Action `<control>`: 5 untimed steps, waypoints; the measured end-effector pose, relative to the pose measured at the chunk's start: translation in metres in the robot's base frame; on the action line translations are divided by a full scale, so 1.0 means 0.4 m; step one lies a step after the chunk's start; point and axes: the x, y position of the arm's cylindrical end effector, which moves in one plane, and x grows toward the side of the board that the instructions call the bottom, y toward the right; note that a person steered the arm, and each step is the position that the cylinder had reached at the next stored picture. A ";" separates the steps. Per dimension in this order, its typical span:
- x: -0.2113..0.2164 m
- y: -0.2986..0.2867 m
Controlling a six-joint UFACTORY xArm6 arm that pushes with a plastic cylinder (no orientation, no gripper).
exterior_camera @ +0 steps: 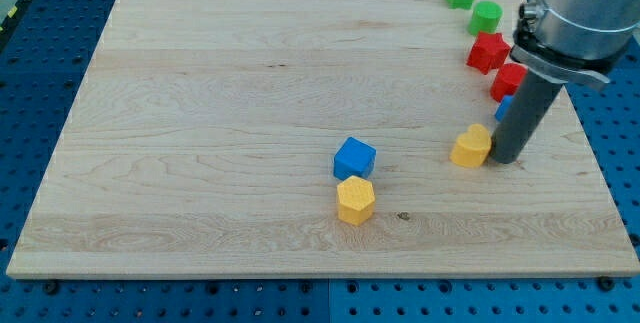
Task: Slide the yellow heart above the blue cube
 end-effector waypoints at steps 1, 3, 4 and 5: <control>0.000 -0.062; -0.005 -0.161; -0.005 -0.223; -0.029 -0.284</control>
